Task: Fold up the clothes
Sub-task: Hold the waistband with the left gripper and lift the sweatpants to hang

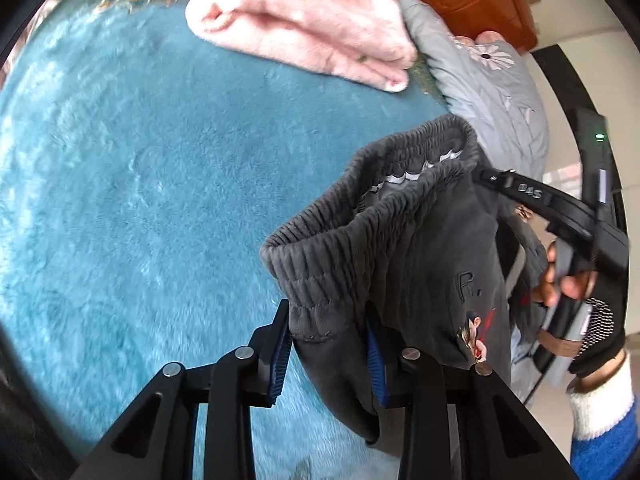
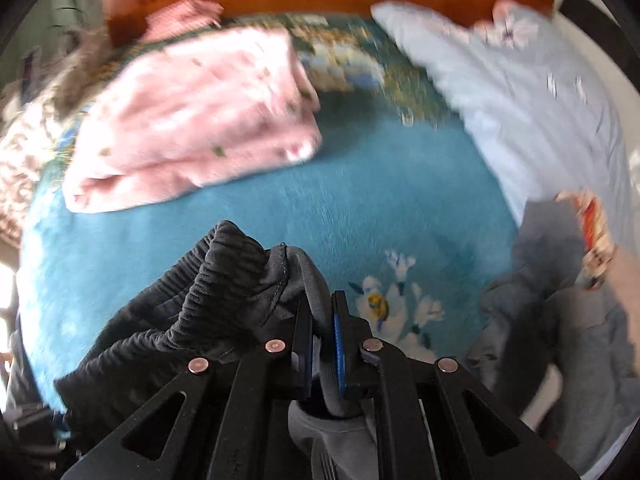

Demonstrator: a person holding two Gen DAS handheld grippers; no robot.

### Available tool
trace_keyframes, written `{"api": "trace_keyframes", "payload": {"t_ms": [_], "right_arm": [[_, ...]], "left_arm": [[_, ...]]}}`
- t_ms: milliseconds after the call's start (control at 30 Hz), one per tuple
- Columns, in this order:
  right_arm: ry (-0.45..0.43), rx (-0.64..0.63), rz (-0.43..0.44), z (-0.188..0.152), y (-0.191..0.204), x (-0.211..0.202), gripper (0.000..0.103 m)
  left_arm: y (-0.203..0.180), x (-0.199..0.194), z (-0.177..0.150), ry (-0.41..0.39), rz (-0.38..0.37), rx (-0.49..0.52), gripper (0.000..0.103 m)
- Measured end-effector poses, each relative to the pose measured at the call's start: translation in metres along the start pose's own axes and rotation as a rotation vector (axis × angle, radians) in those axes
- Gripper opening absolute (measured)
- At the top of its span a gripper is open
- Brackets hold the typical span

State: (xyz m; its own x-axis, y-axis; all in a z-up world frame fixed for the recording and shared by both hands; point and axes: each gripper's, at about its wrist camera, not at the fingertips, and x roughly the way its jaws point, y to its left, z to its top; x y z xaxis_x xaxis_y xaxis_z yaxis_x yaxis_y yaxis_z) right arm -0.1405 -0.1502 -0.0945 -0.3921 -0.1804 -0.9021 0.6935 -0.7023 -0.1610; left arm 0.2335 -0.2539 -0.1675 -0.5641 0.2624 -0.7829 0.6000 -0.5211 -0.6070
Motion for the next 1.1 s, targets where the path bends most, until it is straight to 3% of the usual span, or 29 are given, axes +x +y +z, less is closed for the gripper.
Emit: {"api": "trace_keyframes", "payload": {"t_ms": [67,133,267,500,567,700,733,767,900,1000,1100], "right_arm": [[0.033,0.018,-0.008,0.003,-0.001,0.019,0.008],[0.065,0.037,-0.016,0.007,-0.002,0.037,0.009],[0.127,0.072,-0.031,0.013,-0.003,0.073,0.009],[0.13,0.081,-0.02,0.009,-0.003,0.084,0.011],[0.115,0.117,0.005,0.007,-0.011,0.078,0.016],[0.077,0.179,0.048,0.002,-0.028,0.056,0.045],[0.065,0.194,0.067,-0.001,-0.032,0.048,0.047],[0.049,0.209,0.085,-0.008,-0.037,0.036,0.049],[-0.024,0.276,0.155,-0.041,-0.058,-0.013,0.05],[-0.074,0.323,0.182,-0.076,-0.079,-0.048,0.051],[-0.1,0.403,0.179,-0.134,-0.106,-0.088,0.051]], "left_arm": [[0.005,-0.021,-0.008,0.012,0.002,-0.014,0.036],[0.008,-0.018,-0.009,0.017,0.003,-0.02,0.036],[0.005,-0.027,-0.01,-0.012,0.004,0.001,0.027],[0.01,-0.016,0.0,0.003,0.027,-0.027,0.027],[0.012,-0.016,-0.004,0.004,0.028,-0.039,0.028],[0.013,-0.021,-0.015,0.002,0.02,-0.084,0.036],[0.012,-0.022,-0.019,0.0,0.031,-0.087,0.04],[0.01,-0.025,-0.025,0.0,0.041,-0.088,0.047],[-0.009,-0.024,-0.039,0.007,0.026,-0.074,0.057],[-0.007,-0.022,-0.057,0.037,0.007,-0.091,0.059],[-0.011,-0.005,-0.065,0.08,-0.021,-0.134,0.059]]}}
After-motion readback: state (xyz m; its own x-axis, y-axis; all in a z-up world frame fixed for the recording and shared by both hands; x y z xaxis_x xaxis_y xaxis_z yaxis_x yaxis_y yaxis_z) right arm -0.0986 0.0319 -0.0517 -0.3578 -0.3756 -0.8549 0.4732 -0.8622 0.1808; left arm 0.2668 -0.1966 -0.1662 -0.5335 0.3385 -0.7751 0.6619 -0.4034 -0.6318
